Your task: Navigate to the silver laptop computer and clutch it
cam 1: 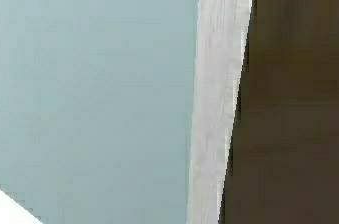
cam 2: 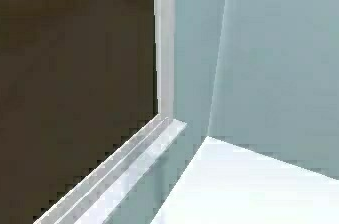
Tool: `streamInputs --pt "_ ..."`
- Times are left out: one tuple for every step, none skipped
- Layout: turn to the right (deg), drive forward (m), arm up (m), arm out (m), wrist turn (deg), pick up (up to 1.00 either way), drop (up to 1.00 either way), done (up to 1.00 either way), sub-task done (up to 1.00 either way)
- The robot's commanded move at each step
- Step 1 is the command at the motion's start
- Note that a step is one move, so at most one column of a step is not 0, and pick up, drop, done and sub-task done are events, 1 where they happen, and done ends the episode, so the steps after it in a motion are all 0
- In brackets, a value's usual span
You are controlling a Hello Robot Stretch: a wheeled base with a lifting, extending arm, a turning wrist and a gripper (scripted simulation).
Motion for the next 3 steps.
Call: streamInputs --pt "-45.0 0.0 0.0 0.0 0.0 0.0 0.0 0.0 0.0" --pt "-45.0 0.0 0.0 0.0 0.0 0.0 0.0 0.0 0.0" --pt "-45.0 0.0 0.0 0.0 0.0 0.0 0.0 0.0 0.0"
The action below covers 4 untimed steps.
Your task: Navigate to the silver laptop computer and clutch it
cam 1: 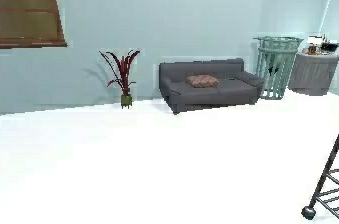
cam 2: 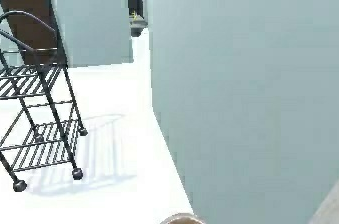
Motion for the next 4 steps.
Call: streamInputs --pt "-18.0 0.0 0.0 0.0 0.0 0.0 0.0 0.0 0.0" --pt "0.0 0.35 0.0 0.0 0.0 0.0 0.0 0.0 0.0" --pt "45.0 0.0 0.0 0.0 0.0 0.0 0.0 0.0 0.0" --pt "0.0 1.0 0.0 0.0 0.0 0.0 0.0 0.0 0.0"
